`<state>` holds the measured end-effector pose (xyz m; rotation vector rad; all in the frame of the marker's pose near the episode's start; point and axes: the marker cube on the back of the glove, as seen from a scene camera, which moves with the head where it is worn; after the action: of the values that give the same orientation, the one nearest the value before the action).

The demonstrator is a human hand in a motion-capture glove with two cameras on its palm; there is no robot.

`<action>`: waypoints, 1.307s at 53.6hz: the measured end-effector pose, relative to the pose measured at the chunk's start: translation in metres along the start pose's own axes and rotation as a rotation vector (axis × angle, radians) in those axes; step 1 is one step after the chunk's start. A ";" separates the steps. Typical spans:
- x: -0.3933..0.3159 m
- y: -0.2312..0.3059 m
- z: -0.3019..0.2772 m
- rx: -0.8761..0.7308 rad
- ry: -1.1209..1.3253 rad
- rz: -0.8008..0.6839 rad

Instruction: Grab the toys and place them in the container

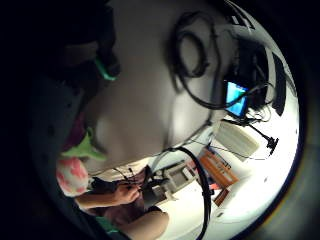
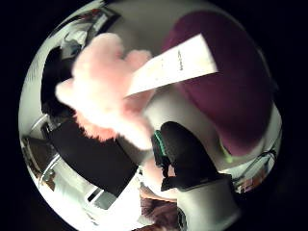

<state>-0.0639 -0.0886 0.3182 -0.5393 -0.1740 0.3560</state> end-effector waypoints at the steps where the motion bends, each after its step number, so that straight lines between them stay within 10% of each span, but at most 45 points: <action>1: -0.001 -0.002 0.004 -0.002 -0.017 -0.001; 34: 0.040 0.042 -0.110 0.333 -0.338 -0.030; 52: -0.103 0.186 -0.239 0.548 -0.120 -0.431; 70: -0.324 0.270 -0.205 0.541 0.028 -0.796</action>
<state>-0.3882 -0.0911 -0.0206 0.0837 -0.2398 -0.3799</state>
